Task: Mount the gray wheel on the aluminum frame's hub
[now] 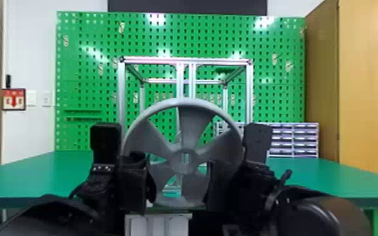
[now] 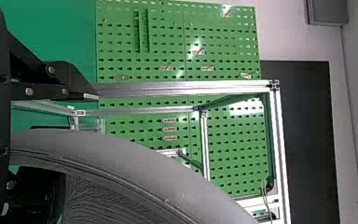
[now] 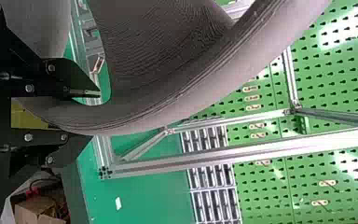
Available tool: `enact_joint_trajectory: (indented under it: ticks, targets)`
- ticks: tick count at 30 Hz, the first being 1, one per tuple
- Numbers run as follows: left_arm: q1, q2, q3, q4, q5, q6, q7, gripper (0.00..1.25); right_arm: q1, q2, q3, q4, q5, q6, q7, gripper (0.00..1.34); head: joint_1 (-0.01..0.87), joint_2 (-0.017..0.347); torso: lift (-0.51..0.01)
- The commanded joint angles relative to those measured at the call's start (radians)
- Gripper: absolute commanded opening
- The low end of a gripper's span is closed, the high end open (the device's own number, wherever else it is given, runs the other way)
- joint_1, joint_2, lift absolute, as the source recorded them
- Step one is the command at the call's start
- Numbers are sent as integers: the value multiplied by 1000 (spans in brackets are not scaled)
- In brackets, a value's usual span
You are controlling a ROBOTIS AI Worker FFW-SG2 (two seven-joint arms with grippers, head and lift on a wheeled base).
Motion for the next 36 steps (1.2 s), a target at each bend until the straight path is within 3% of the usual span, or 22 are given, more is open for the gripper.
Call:
enact_joint_trajectory:
  ticks: [1,8,22,32,36]
  targets:
    - [-38,-3,-11,23,-14,14,-7,301,-25,1,1,12,5,24,-55,126,-5,6,-499]
    - [-84,-4,1,69,-28,14,-30,301,-69,1,1,41,28,34,-55,107,-5,6,-499]
    - [-147,-3,36,216,36,-4,-62,301,-148,1,-24,173,-9,45,-55,107,-5,6,-499]
    - [-161,-4,19,250,16,-23,-65,301,-169,1,-16,185,20,71,-55,107,-5,6,-499]
    - [-164,-4,18,279,49,-59,-65,301,-178,1,-25,193,32,77,-55,107,-5,6,-499]
